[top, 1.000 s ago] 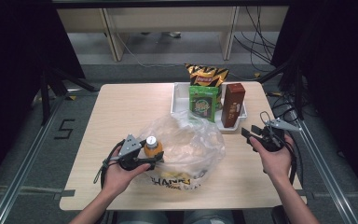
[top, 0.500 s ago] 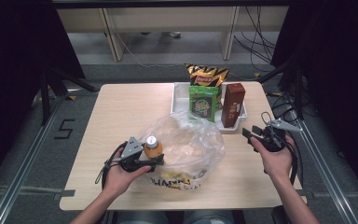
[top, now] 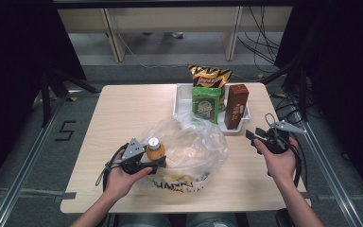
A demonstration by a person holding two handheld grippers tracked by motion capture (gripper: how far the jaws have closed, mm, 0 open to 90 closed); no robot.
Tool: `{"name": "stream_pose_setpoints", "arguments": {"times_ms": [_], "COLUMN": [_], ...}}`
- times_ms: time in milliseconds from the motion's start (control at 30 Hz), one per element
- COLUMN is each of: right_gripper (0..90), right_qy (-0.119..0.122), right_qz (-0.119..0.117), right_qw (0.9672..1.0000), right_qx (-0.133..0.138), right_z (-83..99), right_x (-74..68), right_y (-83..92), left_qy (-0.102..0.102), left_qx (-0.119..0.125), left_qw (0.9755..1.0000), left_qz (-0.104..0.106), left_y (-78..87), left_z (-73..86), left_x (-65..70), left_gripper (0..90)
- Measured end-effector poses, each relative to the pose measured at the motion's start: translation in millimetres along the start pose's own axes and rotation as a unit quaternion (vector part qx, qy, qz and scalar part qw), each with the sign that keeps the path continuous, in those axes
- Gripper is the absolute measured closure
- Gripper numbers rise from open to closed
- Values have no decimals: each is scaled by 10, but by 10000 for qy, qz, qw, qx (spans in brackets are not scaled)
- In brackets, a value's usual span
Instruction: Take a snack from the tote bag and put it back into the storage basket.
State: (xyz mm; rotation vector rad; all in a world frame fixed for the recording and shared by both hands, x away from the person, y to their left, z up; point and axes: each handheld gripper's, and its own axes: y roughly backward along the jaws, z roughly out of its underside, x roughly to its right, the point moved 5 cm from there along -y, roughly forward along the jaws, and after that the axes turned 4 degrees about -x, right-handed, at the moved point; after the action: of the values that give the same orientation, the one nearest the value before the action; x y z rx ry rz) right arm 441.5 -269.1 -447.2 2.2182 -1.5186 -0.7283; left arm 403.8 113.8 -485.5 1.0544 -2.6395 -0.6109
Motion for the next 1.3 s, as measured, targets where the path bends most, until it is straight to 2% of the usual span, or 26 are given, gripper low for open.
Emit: {"name": "stream_pose_setpoints", "arguments": {"times_ms": [67, 100, 133, 167, 233, 333, 500, 700, 733, 767, 800, 833, 933, 1000, 1033, 1300], "right_gripper": [535, 534, 535, 535, 535, 535, 535, 535, 535, 535, 535, 535, 535, 534, 535, 535], "right_qy": [-15, 142, 42, 54, 214, 196, 197, 162, 25, 110, 87, 177, 255, 99, 123, 181], "right_qz": [0, 41, 58, 52, 80, -7, 43, 10, -9, 80, 101, 142, 151, 162, 91, 17], "right_qw": [10000, 9999, 10000, 10000, 9997, 9997, 9998, 9998, 10000, 9998, 9999, 9997, 9996, 9998, 9998, 9997], "right_qx": [93, 87, 17, 25, 38, 108, 68, 78, 54, 109, 59, -7, 17, 84, 107, 131], "right_z": [-10, -15, -8, -9, -13, -16, -13, -5, 9, 3, 6, 8, 8, 0, 1, 6], "right_x": [-2, 24, 8, 10, 41, 32, 34, 31, 4, 27, 19, 30, 47, 30, 29, 43], "right_y": [-12, -8, 5, 5, -4, -11, -10, -9, -6, -25, -27, -21, -21, -29, -32, -29], "left_qy": [-40, -70, -62, -61, -84, -95, -132, -252, -253, -259, -219, -235, -178, -125, -133, -166], "left_qx": [84, 99, 152, 158, 214, 229, 276, 373, 388, 411, 429, 427, 392, 399, 402, 528], "left_qw": [10000, 9999, 9998, 9998, 9996, 9995, 9990, 9983, 9982, 9980, 9979, 9978, 9979, 9979, 9978, 9969], "left_qz": [28, 19, 62, 46, 137, 193, 316, 381, 387, 414, 438, 459, 478, 502, 510, 565], "left_y": [28, 40, 45, 56, 62, 73, 61, 75, 75, 72, 67, 62, 46, 34, 30, 24], "left_z": [-45, -61, -82, -102, -142, -196, -282, -476, -495, -516, -532, -547, -582, -609, -622, -742], "left_x": [34, 44, 59, 71, 94, 114, 131, 113, 107, 99, 92, 79, 45, 28, 22, -33], "left_gripper": [309, 309, 309, 309, 309, 309, 311, 311, 311, 312, 312, 312, 312, 312, 312, 312]}}
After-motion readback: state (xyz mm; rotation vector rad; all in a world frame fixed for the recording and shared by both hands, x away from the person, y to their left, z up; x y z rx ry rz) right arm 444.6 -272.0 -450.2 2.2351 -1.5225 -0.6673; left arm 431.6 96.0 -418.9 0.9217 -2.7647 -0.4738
